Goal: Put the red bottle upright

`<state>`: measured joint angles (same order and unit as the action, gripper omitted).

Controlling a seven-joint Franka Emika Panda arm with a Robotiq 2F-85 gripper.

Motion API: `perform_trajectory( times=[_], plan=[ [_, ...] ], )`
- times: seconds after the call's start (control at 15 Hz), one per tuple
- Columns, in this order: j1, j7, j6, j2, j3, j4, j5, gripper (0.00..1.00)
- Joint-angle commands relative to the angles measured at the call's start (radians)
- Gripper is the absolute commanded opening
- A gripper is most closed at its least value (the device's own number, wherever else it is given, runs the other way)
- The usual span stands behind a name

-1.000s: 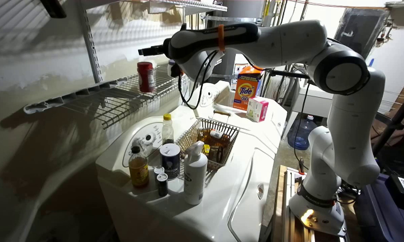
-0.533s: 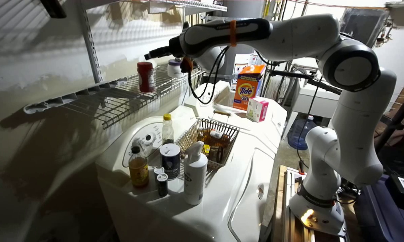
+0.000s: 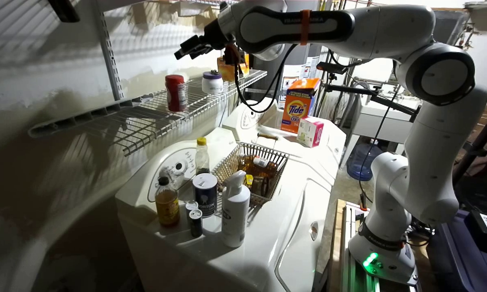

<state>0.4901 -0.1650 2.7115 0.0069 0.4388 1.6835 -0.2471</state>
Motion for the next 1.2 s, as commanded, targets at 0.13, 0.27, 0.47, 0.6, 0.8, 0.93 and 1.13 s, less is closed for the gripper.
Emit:
perform_trajectory(
  times=[0.13,0.27,0.47,0.6,0.8,0.93,1.13],
  plan=[
    [-0.288,0.202,-0.155,-0.036,-0.287,-0.049,0.216,1.00],
    [-0.333,0.162,-0.132,-0.024,-0.334,-0.044,0.179,1.00],
    [-0.361,0.188,-0.167,-0.028,-0.356,-0.051,0.207,1.00],
    [-0.363,0.190,-0.169,-0.028,-0.357,-0.051,0.209,1.00],
    [-0.363,0.191,-0.170,-0.028,-0.358,-0.051,0.210,1.00],
    [-0.363,0.192,-0.170,-0.028,-0.358,-0.051,0.210,1.00],
    [-0.363,0.192,-0.170,-0.028,-0.358,-0.051,0.210,1.00]
  ],
)
